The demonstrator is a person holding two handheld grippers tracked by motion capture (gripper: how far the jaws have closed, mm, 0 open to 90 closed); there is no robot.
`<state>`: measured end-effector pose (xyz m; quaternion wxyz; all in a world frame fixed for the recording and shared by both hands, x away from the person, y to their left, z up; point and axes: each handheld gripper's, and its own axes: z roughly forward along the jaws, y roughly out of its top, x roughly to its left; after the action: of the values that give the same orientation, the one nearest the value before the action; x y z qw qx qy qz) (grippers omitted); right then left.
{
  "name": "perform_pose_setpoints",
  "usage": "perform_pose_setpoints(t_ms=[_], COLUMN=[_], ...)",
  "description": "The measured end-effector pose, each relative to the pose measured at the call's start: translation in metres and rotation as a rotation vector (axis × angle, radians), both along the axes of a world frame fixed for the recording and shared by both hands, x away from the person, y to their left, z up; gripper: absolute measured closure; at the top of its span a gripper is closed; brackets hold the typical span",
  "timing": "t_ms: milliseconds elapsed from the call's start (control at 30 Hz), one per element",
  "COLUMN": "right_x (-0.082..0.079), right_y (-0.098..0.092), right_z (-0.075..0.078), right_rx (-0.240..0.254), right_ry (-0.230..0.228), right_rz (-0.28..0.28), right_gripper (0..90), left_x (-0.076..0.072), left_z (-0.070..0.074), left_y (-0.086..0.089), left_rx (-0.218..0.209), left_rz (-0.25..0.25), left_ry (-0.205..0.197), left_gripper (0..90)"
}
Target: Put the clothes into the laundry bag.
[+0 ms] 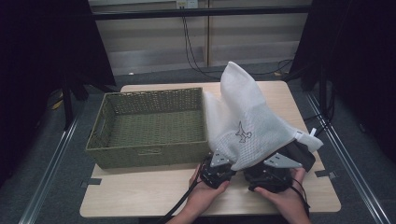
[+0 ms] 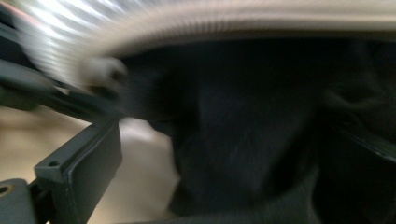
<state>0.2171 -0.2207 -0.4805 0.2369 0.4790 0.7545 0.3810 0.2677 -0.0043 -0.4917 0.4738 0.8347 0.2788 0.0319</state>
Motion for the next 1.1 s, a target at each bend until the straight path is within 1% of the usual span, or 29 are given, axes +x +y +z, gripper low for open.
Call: perform_pose_setpoints(t_ms=[33,67,100,133,167,200,233,267,300,333,367,400,433,467,533,600,633,667,700,733,767,800,833,867,933,967,1000,1033,1100], right_x=[0.01,0.014,0.024,0.026,0.026,0.03,0.03,0.031,0.031,0.028,0.028,0.023,0.023,0.023,0.025,0.028,0.031,0.037,0.037,0.041,0.047,0.046,0.046,0.042,0.04,0.04,0.039,0.037,0.036], right_y=[0.002,0.002,-0.001,-0.002,-0.002,-0.007,-0.007,-0.018,-0.018,-0.025,-0.025,-0.032,-0.032,-0.039,-0.055,-0.053,-0.049,-0.045,-0.045,-0.044,-0.044,-0.042,-0.042,-0.032,-0.03,-0.03,-0.03,-0.03,-0.027], right_z=[-0.004,-0.004,-0.005,-0.005,-0.005,-0.004,-0.004,0.002,0.002,0.013,0.013,0.034,0.034,0.047,0.07,0.064,0.056,0.044,0.044,0.03,0.004,-0.002,-0.002,0.001,0.001,0.001,0.0,-0.002,-0.002], right_rx=[-0.05,-0.063,-0.06,-0.076,-0.076,-0.073,-0.073,0.017,0.017,0.063,0.063,0.103,0.103,0.125,0.185,0.136,0.092,0.042,0.042,0.028,0.062,0.076,0.076,0.006,0.02,0.02,0.042,0.056,0.044], right_ry=[0.013,0.021,0.031,0.031,0.031,0.014,0.014,0.0,0.0,-0.064,-0.064,-0.166,-0.166,-0.223,-0.293,-0.293,-0.263,-0.207,-0.207,-0.139,0.006,0.034,0.034,0.018,0.026,0.026,0.03,0.029,0.03], right_rz=[-0.028,-0.057,-0.116,-0.125,-0.125,-0.127,-0.127,-0.152,-0.152,-0.19,-0.19,-0.243,-0.243,-0.278,-0.337,-0.351,-0.335,-0.303,-0.303,-0.289,-0.247,-0.23,-0.23,-0.228,-0.244,-0.244,-0.257,-0.269,-0.27], right_gripper=[3.1,7.6,26.5,41.8,41.8,64.0,64.0,71.9,71.9,74.2,74.2,75.0,75.0,75.2,75.2,75.0,74.8,74.7,74.7,74.5,74.3,74.3,74.3,74.0,73.9,73.9,73.8,73.9,74.0], left_x=[0.001,0.002,0.003,0.004,0.004,0.003,0.003,0.003,0.003,0.001,0.001,0.0,0.0,0.0,-0.001,0.002,0.002,0.01,0.01,0.014,0.016,0.016,0.015,0.01,0.004,0.004,0.0,-0.003,-0.004], left_z=[0.002,0.003,0.005,0.007,0.007,0.011,0.011,0.016,0.016,0.023,0.023,0.03,0.03,0.034,0.051,0.061,0.061,0.061,0.061,0.056,0.045,0.045,0.038,0.027,0.018,0.018,0.013,0.005,0.0], left_y=[0.001,0.002,0.003,0.003,0.003,0.004,0.004,0.006,0.006,0.007,0.007,0.01,0.01,0.014,0.031,0.041,0.041,0.05,0.05,0.051,0.046,0.046,0.043,0.037,0.031,0.031,0.027,0.023,0.019], left_rx=[-0.003,-0.012,-0.022,-0.027,-0.027,-0.019,-0.019,-0.03,-0.03,-0.008,-0.008,0.009,0.009,-0.017,-0.154,-0.172,-0.172,-0.192,-0.192,-0.177,-0.104,-0.104,-0.082,-0.052,-0.009,-0.009,0.021,0.038,0.046], left_rz=[-0.015,-0.026,-0.04,-0.052,-0.052,-0.074,-0.074,-0.108,-0.108,-0.159,-0.159,-0.204,-0.204,-0.229,-0.355,-0.382,-0.382,-0.324,-0.324,-0.246,-0.135,-0.135,-0.091,-0.055,-0.031,-0.031,0.003,0.052,0.073], left_ry=[0.002,0.003,0.0,-0.001,-0.001,-0.016,-0.016,-0.024,-0.024,-0.044,-0.044,-0.064,-0.064,-0.054,-0.057,-0.069,-0.069,-0.04,-0.04,-0.019,-0.007,-0.007,0.003,0.008,-0.006,-0.006,-0.009,0.017,0.038], left_gripper=[88.8,89.3,89.8,89.9,89.9,90.0,90.0,90.0,90.0,90.0,90.0,90.0,90.0,90.0,90.0,90.0,90.0,89.9,89.7,89.7,87.5,86.0,86.0,72.8,61.6,58.0,58.0,51.5,44.1])
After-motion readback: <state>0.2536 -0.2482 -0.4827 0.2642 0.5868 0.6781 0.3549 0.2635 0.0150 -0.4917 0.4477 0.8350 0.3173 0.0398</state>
